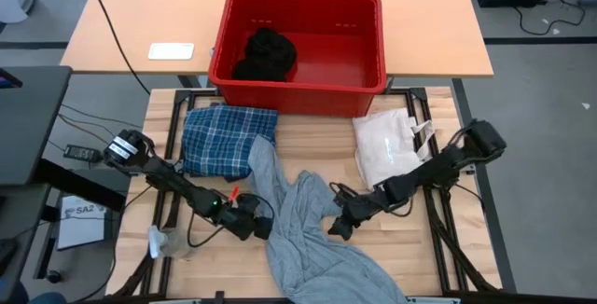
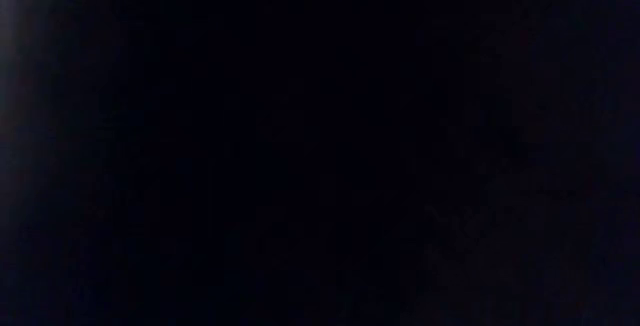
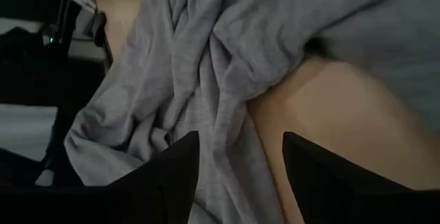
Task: Fold Laundry from Bin
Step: Fold the gray shirt
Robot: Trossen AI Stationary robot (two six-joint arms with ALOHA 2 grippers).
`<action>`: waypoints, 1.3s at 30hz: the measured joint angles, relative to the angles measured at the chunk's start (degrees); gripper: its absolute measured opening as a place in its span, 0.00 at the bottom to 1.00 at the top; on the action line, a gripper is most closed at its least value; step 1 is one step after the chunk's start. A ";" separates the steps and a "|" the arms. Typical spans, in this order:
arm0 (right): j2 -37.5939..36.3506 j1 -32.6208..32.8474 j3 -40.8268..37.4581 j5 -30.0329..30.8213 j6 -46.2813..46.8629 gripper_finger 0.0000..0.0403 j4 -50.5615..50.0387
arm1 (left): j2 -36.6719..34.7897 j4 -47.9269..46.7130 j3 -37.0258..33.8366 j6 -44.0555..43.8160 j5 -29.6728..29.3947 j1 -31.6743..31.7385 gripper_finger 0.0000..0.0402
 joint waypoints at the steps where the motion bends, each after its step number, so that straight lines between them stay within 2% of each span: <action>1: 1.54 -0.18 0.06 -1.14 -0.25 0.53 1.86 | 0.00 0.02 0.00 0.06 0.04 0.00 0.36; 8: 11.70 -0.38 0.61 -5.22 0.43 0.52 16.65 | 0.09 2.82 -0.15 1.74 0.74 -0.70 0.09; 12: 15.52 -0.52 3.36 -7.12 -0.97 0.47 18.29 | 0.09 3.19 -0.15 1.74 2.07 -1.20 0.02; 15: 17.21 -1.29 5.49 -8.71 -0.82 0.35 18.26 | 0.09 3.60 -0.15 1.78 2.52 -1.36 0.03; 19: 16.28 -1.86 6.66 -9.14 -0.96 0.06 15.22 | -0.70 4.54 -0.15 4.53 2.54 -1.62 0.04; 22: 14.03 -2.23 6.56 -7.39 0.95 0.03 8.63 | -2.49 6.25 -0.10 7.64 1.42 -1.57 0.03; 25: 9.79 -2.35 6.42 -4.45 0.62 0.02 -2.46 | -5.22 7.10 -0.11 10.23 -1.69 -1.20 0.02; 31: -5.09 -1.21 6.46 4.68 -0.03 0.01 -26.63 | -12.26 6.89 -0.11 20.47 -11.09 1.00 0.03; 34: -12.95 -0.62 6.55 8.15 0.79 0.01 -37.26 | -15.23 6.41 -0.07 23.71 -15.64 3.22 0.08; 39: -23.11 1.85 6.55 12.28 7.55 0.00 -57.00 | -17.33 -4.49 -0.07 23.66 -14.31 5.76 0.20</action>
